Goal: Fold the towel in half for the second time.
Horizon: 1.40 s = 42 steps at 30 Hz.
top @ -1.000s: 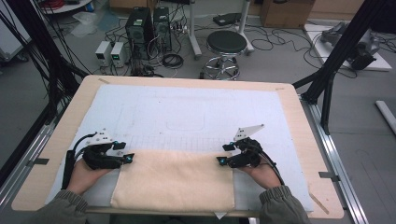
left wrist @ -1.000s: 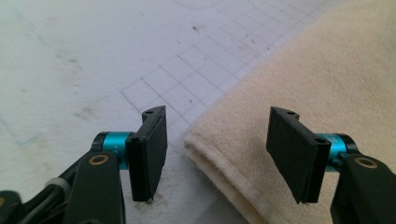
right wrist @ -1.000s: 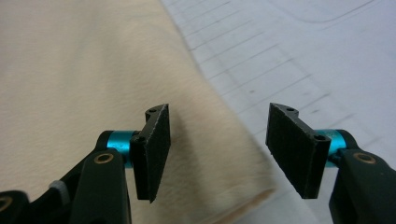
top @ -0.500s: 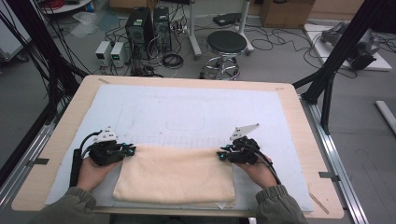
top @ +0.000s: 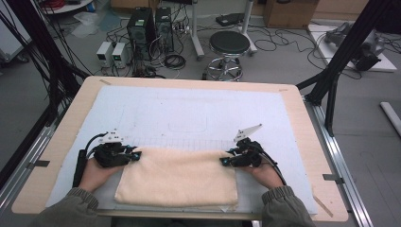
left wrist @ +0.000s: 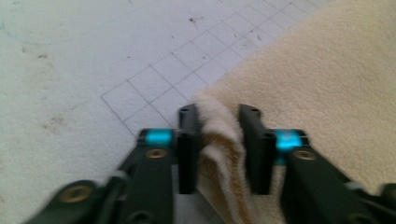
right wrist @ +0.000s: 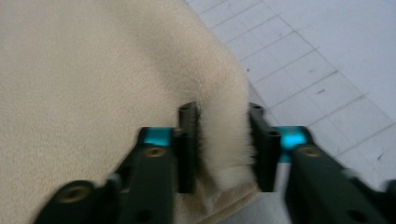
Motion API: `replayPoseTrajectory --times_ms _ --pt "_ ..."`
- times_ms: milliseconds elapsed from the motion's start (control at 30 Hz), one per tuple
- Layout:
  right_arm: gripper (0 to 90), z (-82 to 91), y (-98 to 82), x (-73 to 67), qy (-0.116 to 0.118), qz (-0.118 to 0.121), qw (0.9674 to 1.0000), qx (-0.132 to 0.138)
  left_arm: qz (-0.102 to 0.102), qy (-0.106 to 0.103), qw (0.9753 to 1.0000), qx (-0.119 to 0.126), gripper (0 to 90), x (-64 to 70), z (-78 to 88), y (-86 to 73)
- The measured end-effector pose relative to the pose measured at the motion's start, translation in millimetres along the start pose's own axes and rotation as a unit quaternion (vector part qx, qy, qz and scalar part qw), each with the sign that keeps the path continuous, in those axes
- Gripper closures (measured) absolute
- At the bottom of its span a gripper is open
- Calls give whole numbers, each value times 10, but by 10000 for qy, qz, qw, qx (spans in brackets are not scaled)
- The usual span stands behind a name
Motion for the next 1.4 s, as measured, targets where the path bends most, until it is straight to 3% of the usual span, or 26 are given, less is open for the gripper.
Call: replayPoseTrajectory --times_ms 100,300,500,667,733,800,867,933,967,1000,1033,1100,1167,1200,1300,1400 --pt "779 39 30 -41 -145 191 9997 42 6 189 9998 31 802 -10 14 42" --pt "785 126 218 -29 -495 282 9980 286 2 741 9970 210 811 -88 6 206" --pt "785 144 511 155 -708 182 9960 516 320 1157 9919 423 809 -358 -76 442" --pt "785 164 678 329 -910 59 9928 778 346 1350 9893 422 808 -541 -207 629" --pt "784 158 730 399 -952 9 9921 821 332 1381 9893 327 808 -620 -267 694" --pt "784 141 784 455 -1043 -46 9908 858 388 1464 9877 389 808 -695 -315 736" --pt "774 106 836 534 -1113 -131 9897 891 332 1453 9887 183 796 -765 -400 760" --pt "663 36 864 622 -1230 -295 9885 828 282 1573 9871 -89 714 -784 -466 761" --pt "587 5 869 643 -1388 -395 9860 838 277 1616 9864 -102 667 -784 -468 756" --pt "545 0 868 645 -1468 -470 9838 914 341 1588 9867 -79 621 -785 -459 753" --pt "518 9 876 643 -1353 -562 9832 1087 331 1547 9874 -25 595 -773 -445 758" --pt "526 28 902 589 -1315 -497 9814 1306 248 1523 9880 38 578 -731 -426 789" --pt "577 -14 952 480 -1078 -425 9827 1443 204 1435 9893 186 579 -663 -442 836" --pt "618 -66 980 427 -1065 -313 9837 1415 131 1361 9904 217 592 -623 -463 855" --pt "695 -284 1040 338 -1035 -75 9876 1181 -85 1242 9922 -50 627 -546 -585 854" --pt "730 -435 1040 406 -1151 -245 9878 1017 12 1140 9926 -418 622 -577 -697 766"
Point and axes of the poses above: each handheld gripper's, and its own axes: z roughly backward along the jaws, y roughly out of its top, x roughly to its right, the point moved 1 cm from there along -z, roughly forward along the jaws, and after that the axes turned 15 degrees about -z, right-handed, at the moved point
